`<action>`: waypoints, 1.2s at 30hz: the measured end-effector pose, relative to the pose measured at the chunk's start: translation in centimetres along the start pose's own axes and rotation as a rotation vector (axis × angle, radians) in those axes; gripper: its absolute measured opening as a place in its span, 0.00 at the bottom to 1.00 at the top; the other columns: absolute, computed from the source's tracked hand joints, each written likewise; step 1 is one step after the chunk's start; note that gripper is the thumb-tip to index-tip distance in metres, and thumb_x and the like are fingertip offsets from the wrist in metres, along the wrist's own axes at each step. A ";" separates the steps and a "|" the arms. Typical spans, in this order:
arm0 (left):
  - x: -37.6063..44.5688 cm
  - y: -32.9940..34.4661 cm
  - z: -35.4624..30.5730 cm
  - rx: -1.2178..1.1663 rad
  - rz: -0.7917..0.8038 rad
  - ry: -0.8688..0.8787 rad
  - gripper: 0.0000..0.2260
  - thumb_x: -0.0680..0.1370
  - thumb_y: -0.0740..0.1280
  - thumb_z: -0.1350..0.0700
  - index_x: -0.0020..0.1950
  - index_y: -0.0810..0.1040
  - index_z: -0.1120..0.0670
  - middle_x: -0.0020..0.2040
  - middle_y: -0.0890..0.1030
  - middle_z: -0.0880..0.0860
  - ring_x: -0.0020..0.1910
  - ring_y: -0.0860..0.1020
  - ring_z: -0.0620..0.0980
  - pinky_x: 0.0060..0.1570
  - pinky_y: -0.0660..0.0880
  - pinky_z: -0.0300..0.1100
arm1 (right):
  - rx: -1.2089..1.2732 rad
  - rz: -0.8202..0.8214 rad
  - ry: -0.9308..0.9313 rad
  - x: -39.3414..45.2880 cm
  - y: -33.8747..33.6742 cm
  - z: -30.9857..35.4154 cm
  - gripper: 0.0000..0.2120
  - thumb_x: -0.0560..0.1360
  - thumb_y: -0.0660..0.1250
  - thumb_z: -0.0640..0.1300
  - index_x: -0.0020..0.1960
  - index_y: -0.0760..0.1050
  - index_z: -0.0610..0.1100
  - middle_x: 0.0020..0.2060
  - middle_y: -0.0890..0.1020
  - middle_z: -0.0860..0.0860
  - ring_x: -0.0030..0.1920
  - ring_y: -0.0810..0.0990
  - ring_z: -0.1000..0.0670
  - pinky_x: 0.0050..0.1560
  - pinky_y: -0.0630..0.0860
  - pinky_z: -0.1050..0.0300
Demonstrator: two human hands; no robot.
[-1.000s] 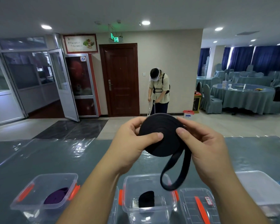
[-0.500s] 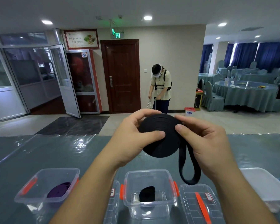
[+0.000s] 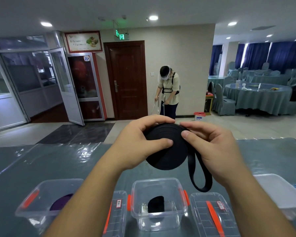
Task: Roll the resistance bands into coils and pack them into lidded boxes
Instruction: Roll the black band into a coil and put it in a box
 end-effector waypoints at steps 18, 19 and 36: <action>0.3 -3.7 3.3 -0.072 -0.340 -0.117 0.18 0.75 0.78 0.59 0.56 0.84 0.37 0.51 0.86 0.44 0.50 0.84 0.42 0.46 0.85 0.45 | 0.206 -0.277 0.322 -2.1 -2.5 -6.7 0.04 0.71 0.76 0.40 0.44 0.85 0.40 0.38 0.87 0.41 0.38 0.85 0.47 0.41 0.85 0.59; 0.3 -3.8 3.5 -0.082 -0.344 -0.119 0.18 0.75 0.78 0.59 0.56 0.84 0.37 0.51 0.86 0.44 0.50 0.84 0.43 0.46 0.85 0.45 | 0.284 -0.267 0.327 -2.1 -2.3 -6.7 0.04 0.70 0.76 0.41 0.42 0.87 0.41 0.38 0.87 0.42 0.39 0.85 0.48 0.40 0.84 0.61; -0.2 -3.1 2.2 -0.070 -0.212 -0.081 0.18 0.75 0.78 0.60 0.59 0.83 0.40 0.52 0.85 0.41 0.53 0.83 0.40 0.45 0.83 0.38 | 0.669 -0.257 0.412 -2.0 -1.3 -7.5 0.11 0.81 0.64 0.46 0.55 0.82 0.41 0.46 0.84 0.45 0.51 0.82 0.47 0.59 0.77 0.48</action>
Point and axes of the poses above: each hand's wrist, its own x-axis towards the middle knuckle, its own y-axis out of the palm, z = x × y, the point moved 6 cm from there along x, towards the middle knuckle
